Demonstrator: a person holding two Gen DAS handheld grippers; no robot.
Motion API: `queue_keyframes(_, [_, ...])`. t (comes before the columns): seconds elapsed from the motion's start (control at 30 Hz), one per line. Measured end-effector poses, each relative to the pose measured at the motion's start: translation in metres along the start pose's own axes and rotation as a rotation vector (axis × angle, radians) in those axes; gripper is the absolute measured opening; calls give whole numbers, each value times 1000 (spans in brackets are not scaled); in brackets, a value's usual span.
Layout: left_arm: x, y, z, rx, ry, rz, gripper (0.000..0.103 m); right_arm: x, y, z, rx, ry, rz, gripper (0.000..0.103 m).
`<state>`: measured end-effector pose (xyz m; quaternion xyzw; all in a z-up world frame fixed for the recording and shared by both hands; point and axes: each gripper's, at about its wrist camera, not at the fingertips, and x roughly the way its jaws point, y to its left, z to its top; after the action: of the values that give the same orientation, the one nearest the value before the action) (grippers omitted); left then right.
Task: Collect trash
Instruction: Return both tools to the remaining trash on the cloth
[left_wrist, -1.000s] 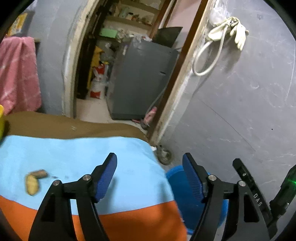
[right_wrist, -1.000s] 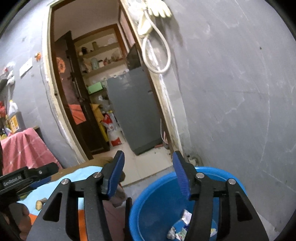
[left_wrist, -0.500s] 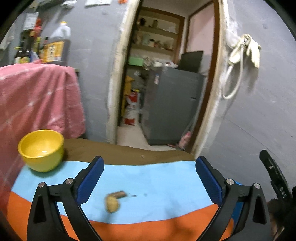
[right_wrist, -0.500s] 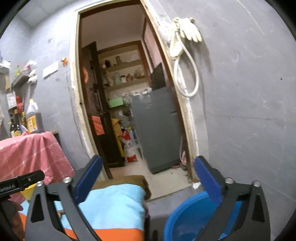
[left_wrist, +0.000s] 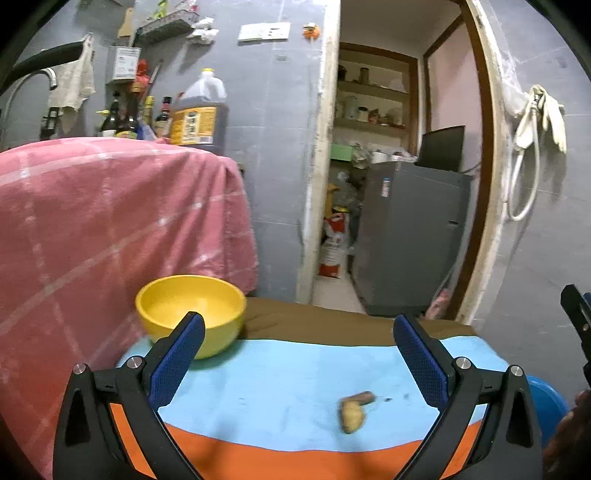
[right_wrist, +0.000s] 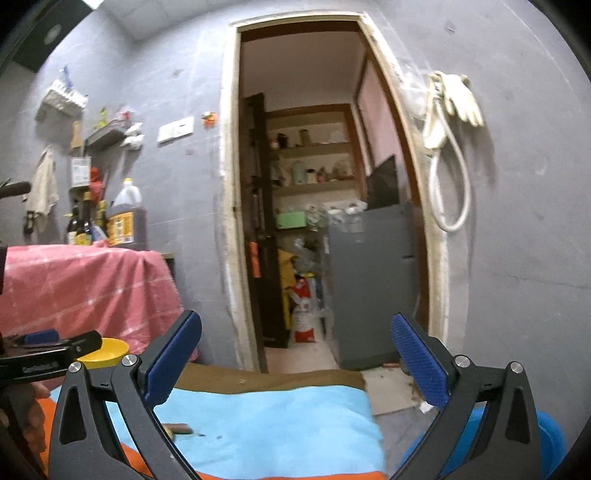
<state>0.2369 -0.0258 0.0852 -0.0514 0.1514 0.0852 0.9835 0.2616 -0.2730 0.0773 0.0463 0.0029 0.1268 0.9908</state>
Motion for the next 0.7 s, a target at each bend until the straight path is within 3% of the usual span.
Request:
queue_keyframes(0.4, [-3,44,-12,-17,-39,76,100,11,47,-11,-96,9,96,103])
queue_keyframes(0.7, [0,60,-23,-27,-20,103,100,19,63,-23,-155,54,136,103])
